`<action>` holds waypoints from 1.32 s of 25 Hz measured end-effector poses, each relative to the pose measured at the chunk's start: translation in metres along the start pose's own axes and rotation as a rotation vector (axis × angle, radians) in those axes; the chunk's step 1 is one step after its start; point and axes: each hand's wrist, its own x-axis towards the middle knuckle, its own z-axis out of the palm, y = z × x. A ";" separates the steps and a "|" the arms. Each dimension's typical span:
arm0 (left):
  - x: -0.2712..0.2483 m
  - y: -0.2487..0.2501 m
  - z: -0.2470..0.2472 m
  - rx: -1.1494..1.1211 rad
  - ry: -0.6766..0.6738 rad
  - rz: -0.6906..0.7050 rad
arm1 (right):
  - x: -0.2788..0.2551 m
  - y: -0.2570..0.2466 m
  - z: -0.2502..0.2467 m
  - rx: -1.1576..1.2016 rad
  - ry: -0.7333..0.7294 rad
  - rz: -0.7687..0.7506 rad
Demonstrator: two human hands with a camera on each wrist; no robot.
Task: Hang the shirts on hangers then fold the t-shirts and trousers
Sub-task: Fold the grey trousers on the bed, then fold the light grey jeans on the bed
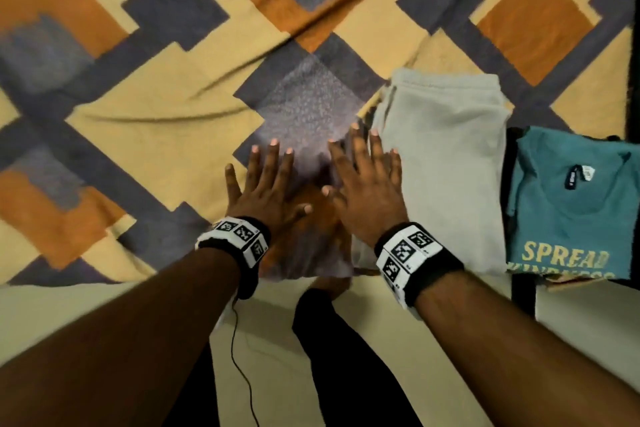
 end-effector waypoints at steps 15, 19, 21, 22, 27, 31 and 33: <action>-0.190 -0.526 -0.047 -0.444 0.225 -0.697 | 0.159 -0.569 0.022 -0.175 -0.362 -0.649; -0.202 -0.611 -0.032 -0.550 0.304 -0.757 | 0.189 -0.643 0.047 -0.267 -0.365 -0.754; -0.199 -0.635 -0.019 -0.631 0.284 -0.746 | 0.203 -0.668 0.063 -0.331 -0.344 -0.819; -0.198 -0.641 -0.014 -0.666 0.263 -0.728 | 0.211 -0.680 0.071 -0.359 -0.347 -0.852; -0.191 -0.644 0.005 -0.576 0.321 -0.669 | 0.240 -0.712 0.092 -0.480 -0.428 -0.917; -0.193 -0.648 0.015 -0.571 0.435 -0.677 | 0.248 -0.735 0.089 -0.506 -0.320 -0.954; -0.196 -0.647 0.017 -0.614 0.477 -0.732 | 0.258 -0.740 0.080 -0.390 -0.457 -0.971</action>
